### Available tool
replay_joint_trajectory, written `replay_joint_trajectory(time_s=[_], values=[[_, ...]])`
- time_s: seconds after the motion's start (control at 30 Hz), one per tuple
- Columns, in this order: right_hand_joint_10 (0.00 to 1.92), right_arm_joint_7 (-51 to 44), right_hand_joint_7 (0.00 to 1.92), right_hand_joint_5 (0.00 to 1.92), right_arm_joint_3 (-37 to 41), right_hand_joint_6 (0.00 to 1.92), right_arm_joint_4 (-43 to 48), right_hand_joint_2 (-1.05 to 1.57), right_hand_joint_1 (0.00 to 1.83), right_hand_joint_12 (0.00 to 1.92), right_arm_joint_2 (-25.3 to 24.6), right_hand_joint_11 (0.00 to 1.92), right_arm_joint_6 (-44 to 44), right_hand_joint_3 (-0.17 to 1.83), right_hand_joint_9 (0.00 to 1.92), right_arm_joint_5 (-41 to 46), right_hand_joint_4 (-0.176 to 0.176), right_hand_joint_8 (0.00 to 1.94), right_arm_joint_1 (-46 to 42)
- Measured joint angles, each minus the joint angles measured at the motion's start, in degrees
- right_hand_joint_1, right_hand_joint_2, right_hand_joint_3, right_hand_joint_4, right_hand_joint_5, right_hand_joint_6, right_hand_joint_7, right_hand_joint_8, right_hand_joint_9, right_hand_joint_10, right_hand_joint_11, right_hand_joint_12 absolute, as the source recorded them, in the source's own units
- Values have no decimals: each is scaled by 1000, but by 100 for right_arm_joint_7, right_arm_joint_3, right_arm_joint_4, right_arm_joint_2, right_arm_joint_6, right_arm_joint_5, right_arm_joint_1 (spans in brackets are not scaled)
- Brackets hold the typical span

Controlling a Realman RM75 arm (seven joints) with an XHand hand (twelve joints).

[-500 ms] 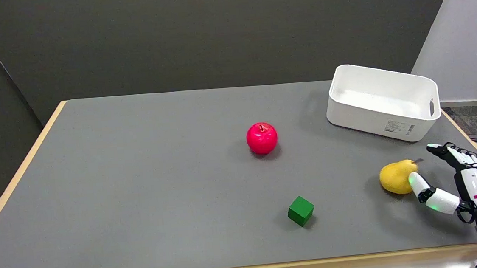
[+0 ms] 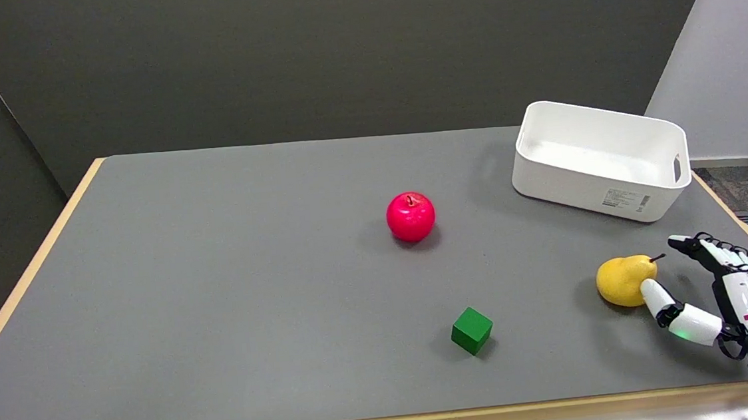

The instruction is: Pick up the yellow pear.

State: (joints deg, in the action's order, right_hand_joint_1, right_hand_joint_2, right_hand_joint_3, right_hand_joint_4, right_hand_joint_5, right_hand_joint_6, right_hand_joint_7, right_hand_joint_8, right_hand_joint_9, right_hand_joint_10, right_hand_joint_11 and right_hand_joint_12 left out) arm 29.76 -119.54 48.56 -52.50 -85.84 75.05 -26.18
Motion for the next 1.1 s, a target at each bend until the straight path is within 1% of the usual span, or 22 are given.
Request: replay_joint_trajectory(time_s=[0.13, 0.23, 0.77, 1.1], values=[[845, -23, 353, 310, -12, 575, 91, 561, 339, 1307, -5, 63, -24, 848, 210, -60, -15, 471, -38], [867, -38, 362, 313, -23, 561, 165, 590, 333, 1289, -8, 72, -31, 794, 201, -140, -17, 449, -51], [869, -85, 361, 312, -61, 558, 546, 591, 330, 1299, -11, 81, -57, 795, 198, -571, -19, 449, -50], [860, -93, 351, 309, -74, 553, 570, 587, 353, 1295, -5, 79, 249, 799, 193, -775, -20, 439, 86]])
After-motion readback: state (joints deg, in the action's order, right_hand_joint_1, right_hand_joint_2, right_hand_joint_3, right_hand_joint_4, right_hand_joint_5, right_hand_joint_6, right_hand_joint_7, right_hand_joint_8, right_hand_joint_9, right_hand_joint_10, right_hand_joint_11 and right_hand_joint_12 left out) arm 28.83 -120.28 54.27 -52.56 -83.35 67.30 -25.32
